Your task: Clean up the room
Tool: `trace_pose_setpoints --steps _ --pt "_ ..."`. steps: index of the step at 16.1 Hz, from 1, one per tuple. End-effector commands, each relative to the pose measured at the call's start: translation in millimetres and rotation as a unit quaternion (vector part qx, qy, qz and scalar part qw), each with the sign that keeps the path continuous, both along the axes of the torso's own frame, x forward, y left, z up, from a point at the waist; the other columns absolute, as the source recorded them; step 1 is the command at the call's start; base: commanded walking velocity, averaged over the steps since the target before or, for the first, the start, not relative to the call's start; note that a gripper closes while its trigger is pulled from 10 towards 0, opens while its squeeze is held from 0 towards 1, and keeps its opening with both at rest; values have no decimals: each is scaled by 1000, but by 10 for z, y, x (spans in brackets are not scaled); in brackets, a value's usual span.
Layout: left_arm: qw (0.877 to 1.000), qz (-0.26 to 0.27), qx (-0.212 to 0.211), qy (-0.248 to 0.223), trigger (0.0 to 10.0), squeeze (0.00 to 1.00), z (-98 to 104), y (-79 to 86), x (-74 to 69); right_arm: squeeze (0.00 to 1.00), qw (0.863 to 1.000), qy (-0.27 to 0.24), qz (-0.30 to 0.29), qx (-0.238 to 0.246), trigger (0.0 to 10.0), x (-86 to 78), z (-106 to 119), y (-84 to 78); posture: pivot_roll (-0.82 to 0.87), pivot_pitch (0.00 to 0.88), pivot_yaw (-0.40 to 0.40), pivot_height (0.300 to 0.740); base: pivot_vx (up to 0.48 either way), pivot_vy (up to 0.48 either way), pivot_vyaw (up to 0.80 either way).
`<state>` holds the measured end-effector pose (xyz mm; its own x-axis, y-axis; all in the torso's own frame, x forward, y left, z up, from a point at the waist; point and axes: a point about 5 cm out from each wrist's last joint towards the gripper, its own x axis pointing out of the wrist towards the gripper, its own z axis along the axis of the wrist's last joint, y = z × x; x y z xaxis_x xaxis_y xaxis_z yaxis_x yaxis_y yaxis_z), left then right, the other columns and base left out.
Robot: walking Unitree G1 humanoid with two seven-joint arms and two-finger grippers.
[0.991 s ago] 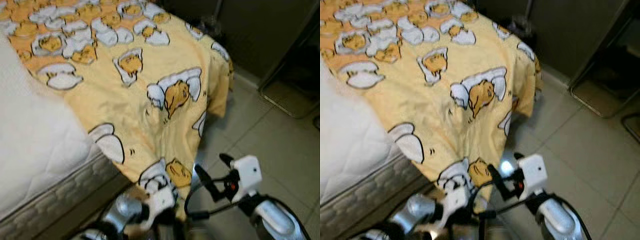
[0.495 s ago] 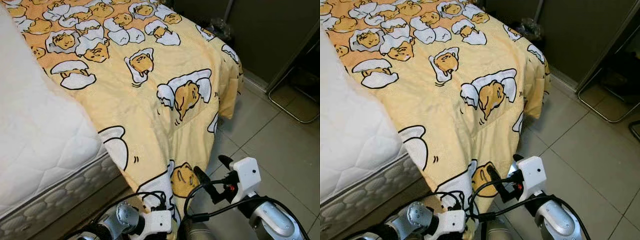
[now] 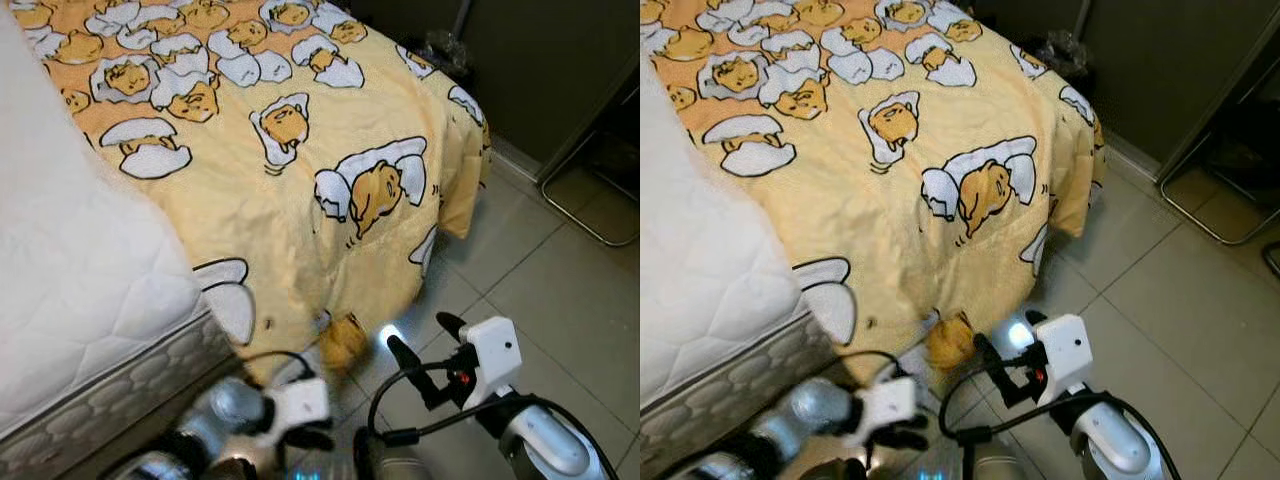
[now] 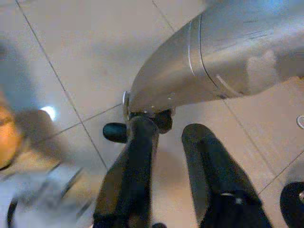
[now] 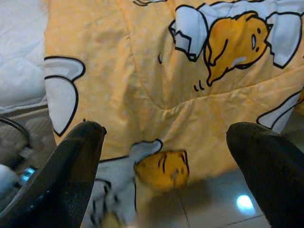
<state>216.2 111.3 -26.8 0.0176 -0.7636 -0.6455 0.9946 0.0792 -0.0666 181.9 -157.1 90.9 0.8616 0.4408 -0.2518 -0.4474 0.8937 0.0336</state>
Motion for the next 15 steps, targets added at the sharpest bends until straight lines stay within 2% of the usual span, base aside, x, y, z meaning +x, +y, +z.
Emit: trace_pose_setpoints --steps 1,2,3,4,5,6,7,8,9,10,11,12,14,15 --pt "1000 -6 -9 7 10000 1000 21 22 -20 0 1000 5 -1 3 10000 -12 -20 -4 -246 163 20 740 0 0 0" --pt "1000 -10 -14 3 10000 1000 77 115 -32 0 1000 5 0 4 10000 -6 -28 0 -231 156 23 740 0 0 0" --pt "999 20 -39 0 10000 1000 169 170 -13 0 1000 4 1 4 10000 11 -37 6 -218 148 25 740 0 0 0" --pt "992 95 -80 -13 10000 1000 268 171 93 0 1000 -2 -1 5 10000 46 -34 11 -206 130 32 740 0 0 0" --pt "983 146 -111 -14 10000 1000 326 162 166 0 1000 -7 -4 5 10000 75 -27 11 -202 121 36 740 0 0 0" --pt "957 238 -163 -21 10000 1000 429 158 297 0 1000 -17 -14 7 10000 140 -17 -1 -190 93 43 740 0 0 0" --pt "929 305 -208 -32 10000 1000 531 154 378 0 999 -26 -30 9 10000 210 -2 -17 -178 65 49 740 0 0 0" --pt "894 373 -243 -46 10000 1000 631 151 442 0 998 -33 -47 11 10000 284 -2 -25 -167 49 53 740 0 0 0" --pt "872 412 -257 -66 10000 1000 708 137 469 0 997 -36 -60 15 10000 344 -14 -27 -154 31 55 740 0 0 0" --pt "853 445 -262 -82 10000 1000 748 112 474 0 997 -40 -66 18 10000 406 -24 -6 -137 14 59 740 0 0 0" --pt "843 464 -259 -88 10000 1000 756 118 479 0 997 -41 -68 19 10000 435 -28 3 -130 6 61 740 0 0 0" --pt "827 493 -246 -107 10000 1000 770 147 481 0 996 -45 -71 21 10000 492 -33 18 -119 0 63 740 0 0 0" --pt "760 602 -198 -145 10000 1000 750 394 512 0 992 -58 -106 26 10000 641 -33 -17 -100 0 68 740 0 0 0" --pt "747 619 -189 -154 10000 1000 752 446 514 0 991 -59 -112 27 10000 662 -30 -25 -100 0 68 740 0 0 0"
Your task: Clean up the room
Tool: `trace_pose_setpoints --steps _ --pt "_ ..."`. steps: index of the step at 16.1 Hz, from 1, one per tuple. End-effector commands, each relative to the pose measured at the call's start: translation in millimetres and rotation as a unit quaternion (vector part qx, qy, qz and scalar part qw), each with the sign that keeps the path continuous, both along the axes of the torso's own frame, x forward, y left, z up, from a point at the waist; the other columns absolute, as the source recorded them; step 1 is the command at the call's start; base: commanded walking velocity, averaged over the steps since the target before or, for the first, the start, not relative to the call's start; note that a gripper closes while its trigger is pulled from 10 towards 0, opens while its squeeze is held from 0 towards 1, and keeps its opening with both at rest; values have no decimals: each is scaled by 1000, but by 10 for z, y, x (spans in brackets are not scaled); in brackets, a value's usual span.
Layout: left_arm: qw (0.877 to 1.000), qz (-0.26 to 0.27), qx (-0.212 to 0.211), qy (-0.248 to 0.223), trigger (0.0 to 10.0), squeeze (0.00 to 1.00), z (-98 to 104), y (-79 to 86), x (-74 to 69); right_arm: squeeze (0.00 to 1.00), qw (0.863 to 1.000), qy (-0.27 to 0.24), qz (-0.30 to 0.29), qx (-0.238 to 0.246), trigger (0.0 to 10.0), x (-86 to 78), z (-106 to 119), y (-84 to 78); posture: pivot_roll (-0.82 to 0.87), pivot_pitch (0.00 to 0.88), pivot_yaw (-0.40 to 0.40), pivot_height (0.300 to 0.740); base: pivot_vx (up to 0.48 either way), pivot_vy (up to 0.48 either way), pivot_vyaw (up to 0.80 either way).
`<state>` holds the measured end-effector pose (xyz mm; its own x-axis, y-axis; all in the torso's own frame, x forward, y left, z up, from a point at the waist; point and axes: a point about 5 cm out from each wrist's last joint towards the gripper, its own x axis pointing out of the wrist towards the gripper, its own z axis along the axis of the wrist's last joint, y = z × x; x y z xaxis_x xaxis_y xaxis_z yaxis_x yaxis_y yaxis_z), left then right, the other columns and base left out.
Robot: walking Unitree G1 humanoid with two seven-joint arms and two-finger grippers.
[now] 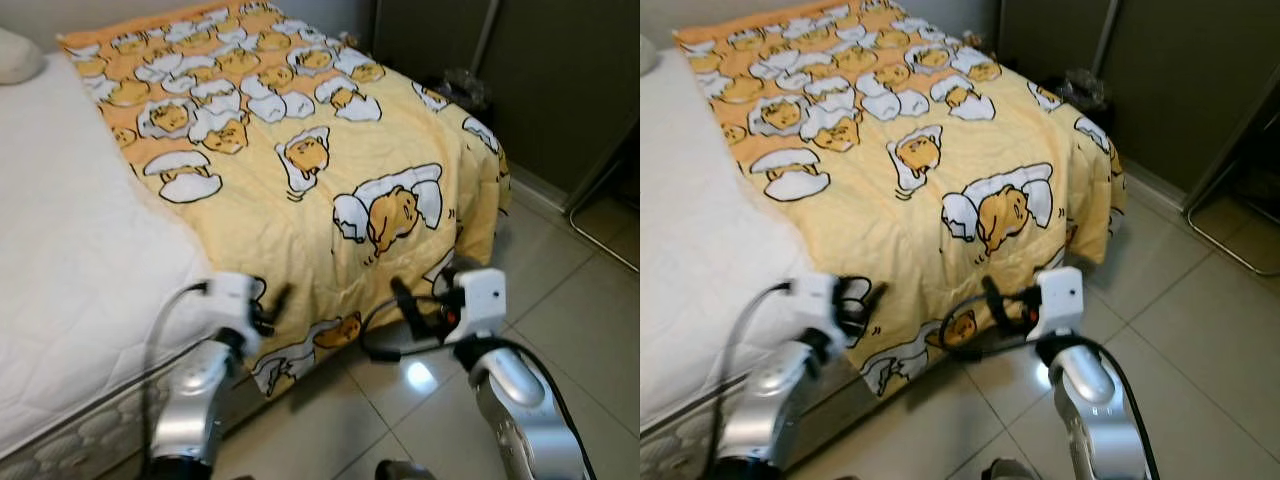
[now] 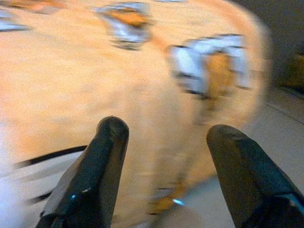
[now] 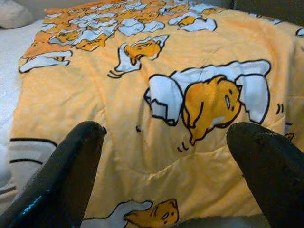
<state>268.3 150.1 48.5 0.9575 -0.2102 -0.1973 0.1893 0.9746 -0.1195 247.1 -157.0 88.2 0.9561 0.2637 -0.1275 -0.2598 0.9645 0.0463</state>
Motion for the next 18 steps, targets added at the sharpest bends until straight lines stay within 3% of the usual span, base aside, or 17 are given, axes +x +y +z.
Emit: trace_pose_setpoints --steps 1,2,3,4,5,6,7,8,10,14,18 --pt "998 53 27 6 10000 1000 1 144 2 0 1000 -5 -22 1 10000 45 4 -47 -94 0 70 740 0 0 0" --pt "992 114 55 7 10000 1000 21 338 11 0 999 -12 -41 -2 10000 97 15 -88 -93 0 70 740 0 0 0" --pt "988 143 63 5 10000 1000 38 429 9 0 999 -15 -51 -5 10000 115 16 -112 -93 0 69 740 0 0 0" --pt "985 161 59 -2 10000 1000 73 487 5 0 998 -18 -60 -8 10000 127 15 -135 -94 0 70 740 0 0 0" --pt "989 139 42 -30 10000 1000 192 435 -4 0 996 -38 -72 -22 10000 133 36 -171 -94 0 69 740 0 0 0" --pt "992 105 30 -56 10000 0 306 318 -6 0 994 -69 -76 -35 10000 126 77 -183 -93 0 66 740 0 0 0" --pt "992 73 18 -102 10000 0 550 68 159 0 990 -87 -112 -27 10000 177 93 -223 -89 0 68 740 0 0 675" --pt "991 85 1 -106 10000 0 575 47 214 0 989 -88 -117 -22 10000 223 104 -209 -95 0 69 740 0 0 606" --pt "989 121 -12 -81 10000 0 505 109 257 0 989 -96 -109 -28 10000 301 149 -190 -99 0 69 740 364 -309 606" --pt "990 120 -8 -69 10000 0 480 104 242 0 991 -100 -84 -33 10000 328 124 -149 -99 0 58 740 385 -281 600" --pt "987 148 27 -53 10000 0 407 169 281 0 993 -92 -68 -28 10000 321 133 -152 -106 0 39 740 73 0 580"
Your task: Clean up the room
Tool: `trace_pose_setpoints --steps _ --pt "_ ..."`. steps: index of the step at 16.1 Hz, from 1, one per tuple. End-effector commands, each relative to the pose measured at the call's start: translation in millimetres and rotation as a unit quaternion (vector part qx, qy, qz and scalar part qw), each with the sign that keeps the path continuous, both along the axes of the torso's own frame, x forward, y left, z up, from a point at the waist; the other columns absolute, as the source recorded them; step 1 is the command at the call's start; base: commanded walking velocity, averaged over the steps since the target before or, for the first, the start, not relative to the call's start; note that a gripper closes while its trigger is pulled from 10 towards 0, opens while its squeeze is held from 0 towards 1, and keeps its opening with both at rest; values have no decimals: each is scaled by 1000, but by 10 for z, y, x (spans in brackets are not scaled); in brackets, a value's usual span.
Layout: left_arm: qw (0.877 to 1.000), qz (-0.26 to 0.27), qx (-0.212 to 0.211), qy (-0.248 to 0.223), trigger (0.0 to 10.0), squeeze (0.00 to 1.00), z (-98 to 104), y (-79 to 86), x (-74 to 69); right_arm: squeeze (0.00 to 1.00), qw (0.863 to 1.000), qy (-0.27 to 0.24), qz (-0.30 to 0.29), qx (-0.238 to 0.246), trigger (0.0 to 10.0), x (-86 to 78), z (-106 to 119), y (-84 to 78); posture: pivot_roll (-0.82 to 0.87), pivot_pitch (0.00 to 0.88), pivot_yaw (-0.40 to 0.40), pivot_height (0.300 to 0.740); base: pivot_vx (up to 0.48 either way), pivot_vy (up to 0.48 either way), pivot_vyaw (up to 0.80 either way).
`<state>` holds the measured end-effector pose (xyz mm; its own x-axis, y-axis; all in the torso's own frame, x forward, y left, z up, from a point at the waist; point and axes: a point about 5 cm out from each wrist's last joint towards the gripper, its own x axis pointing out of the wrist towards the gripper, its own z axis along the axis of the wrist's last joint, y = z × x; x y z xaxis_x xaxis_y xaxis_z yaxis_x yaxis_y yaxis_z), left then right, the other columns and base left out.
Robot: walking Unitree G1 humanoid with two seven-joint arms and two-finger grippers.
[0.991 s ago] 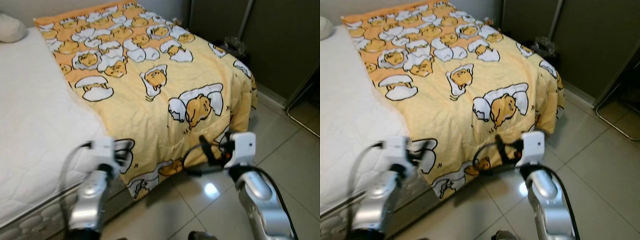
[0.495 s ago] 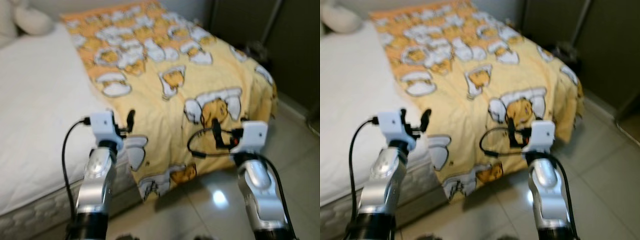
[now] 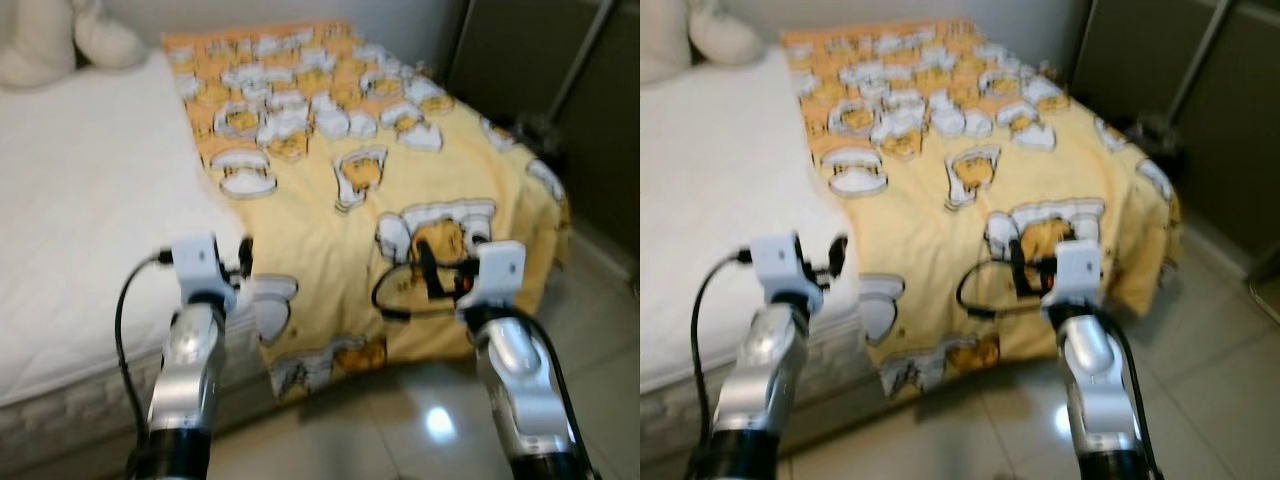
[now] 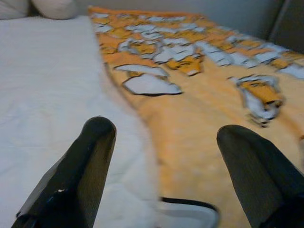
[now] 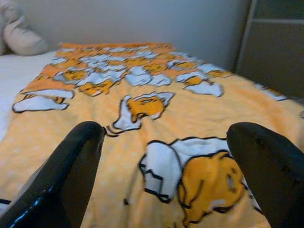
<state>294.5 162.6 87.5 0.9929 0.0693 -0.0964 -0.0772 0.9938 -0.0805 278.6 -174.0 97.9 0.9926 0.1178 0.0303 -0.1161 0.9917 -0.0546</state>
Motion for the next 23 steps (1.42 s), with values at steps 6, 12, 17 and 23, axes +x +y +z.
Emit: trace_pose_setpoints --steps 6,12,17,23 --pt "999 -19 37 10 10000 0 -173 249 -571 0 998 58 36 9 10000 -339 -147 -92 -90 0 15 740 0 0 546" --pt "997 -41 51 -31 10000 0 18 82 -279 0 997 62 39 3 10000 -194 -119 -43 -74 0 -7 740 56 -47 343" --pt "995 -79 51 -41 10000 0 73 43 -199 0 999 40 13 -3 10000 -152 -68 -31 -79 0 16 740 388 -169 0" --pt "993 -108 36 -36 10000 0 70 -61 -129 0 999 40 -5 1 10000 -195 -102 -21 -98 0 37 740 433 0 -551"
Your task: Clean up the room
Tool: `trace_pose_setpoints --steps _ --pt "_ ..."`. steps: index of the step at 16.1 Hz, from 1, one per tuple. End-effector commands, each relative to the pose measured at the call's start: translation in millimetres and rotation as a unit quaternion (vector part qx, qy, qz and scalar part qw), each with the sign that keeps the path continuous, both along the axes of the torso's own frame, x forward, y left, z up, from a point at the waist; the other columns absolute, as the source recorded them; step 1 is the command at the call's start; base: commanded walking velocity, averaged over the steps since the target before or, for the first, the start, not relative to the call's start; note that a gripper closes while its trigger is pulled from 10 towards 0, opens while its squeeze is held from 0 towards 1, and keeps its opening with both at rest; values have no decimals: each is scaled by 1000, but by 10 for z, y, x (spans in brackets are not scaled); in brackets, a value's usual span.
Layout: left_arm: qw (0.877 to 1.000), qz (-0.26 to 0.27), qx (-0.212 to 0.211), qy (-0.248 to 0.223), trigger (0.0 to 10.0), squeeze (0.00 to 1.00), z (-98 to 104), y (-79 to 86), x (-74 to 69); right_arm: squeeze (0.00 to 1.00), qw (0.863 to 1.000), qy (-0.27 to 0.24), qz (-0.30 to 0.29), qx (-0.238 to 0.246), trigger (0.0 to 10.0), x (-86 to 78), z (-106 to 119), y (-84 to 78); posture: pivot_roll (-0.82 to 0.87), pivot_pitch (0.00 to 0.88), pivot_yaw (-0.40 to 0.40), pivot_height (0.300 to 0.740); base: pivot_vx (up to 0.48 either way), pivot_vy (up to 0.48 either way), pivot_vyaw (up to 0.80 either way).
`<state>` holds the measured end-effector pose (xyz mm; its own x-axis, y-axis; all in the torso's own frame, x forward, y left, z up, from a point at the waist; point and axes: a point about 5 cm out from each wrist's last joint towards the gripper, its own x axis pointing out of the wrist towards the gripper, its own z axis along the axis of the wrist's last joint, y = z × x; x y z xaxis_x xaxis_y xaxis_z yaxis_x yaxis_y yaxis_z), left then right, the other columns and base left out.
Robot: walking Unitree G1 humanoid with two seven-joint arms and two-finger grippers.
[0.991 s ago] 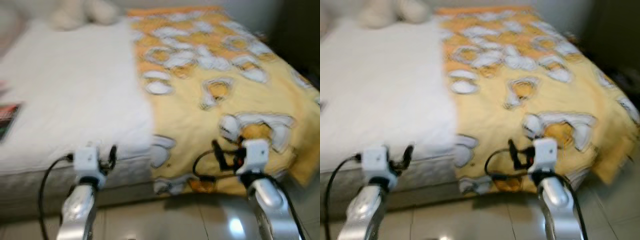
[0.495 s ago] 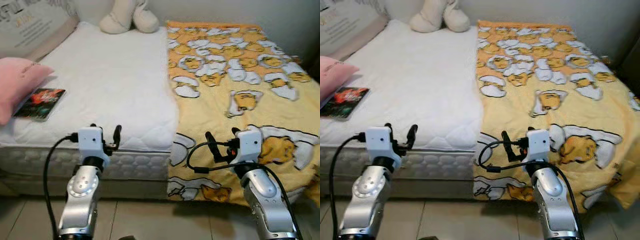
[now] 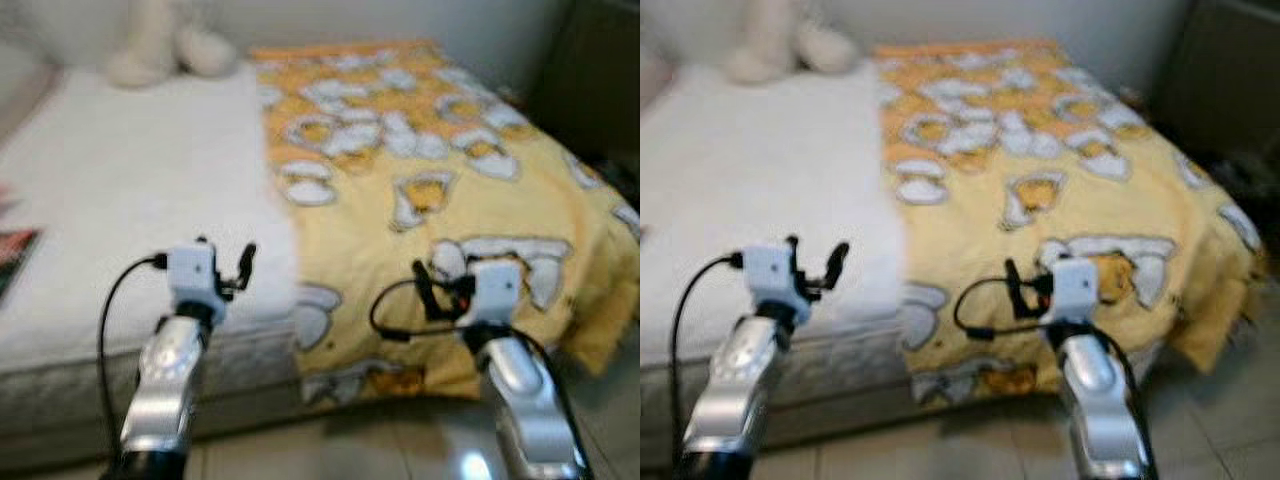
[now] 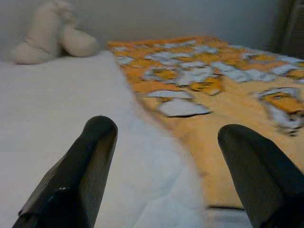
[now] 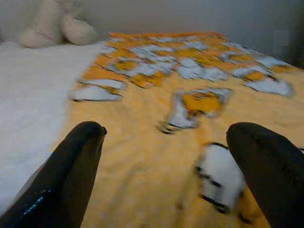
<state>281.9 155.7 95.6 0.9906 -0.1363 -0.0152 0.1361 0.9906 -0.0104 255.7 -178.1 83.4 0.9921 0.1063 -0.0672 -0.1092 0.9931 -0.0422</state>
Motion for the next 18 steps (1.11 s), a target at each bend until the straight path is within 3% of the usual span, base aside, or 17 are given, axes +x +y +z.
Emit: trace_pose_setpoints --steps 1,5,8,10,13,16,18 --pt "1000 -4 3 6 10000 0 -14 5 0 0 1000 -10 1 0 10000 33 43 22 -98 0 37 740 435 0 0" --pt "999 -38 1 27 10000 0 -67 -42 34 0 1000 -11 1 -2 10000 14 53 25 -105 0 45 740 436 0 0" --pt "989 -82 -36 114 10000 0 -298 -165 145 0 1000 -15 12 -4 10000 -70 87 68 -134 17 49 740 0 0 0" --pt "985 -70 -34 156 10000 0 -448 -127 257 0 999 -10 31 -7 10000 -198 132 98 -177 70 60 740 0 0 0" --pt "968 -83 -53 229 10000 0 -653 -200 338 0 999 27 33 -4 10000 -610 52 123 -264 171 96 740 0 0 0" --pt "966 -94 -47 235 10000 0 -673 -203 372 0 998 45 32 6 10000 -927 64 241 -294 240 104 740 0 0 0" --pt "971 -77 -48 221 10000 0 -596 -168 478 0 997 66 41 -11 10000 -1166 33 270 -297 276 103 740 0 0 0"
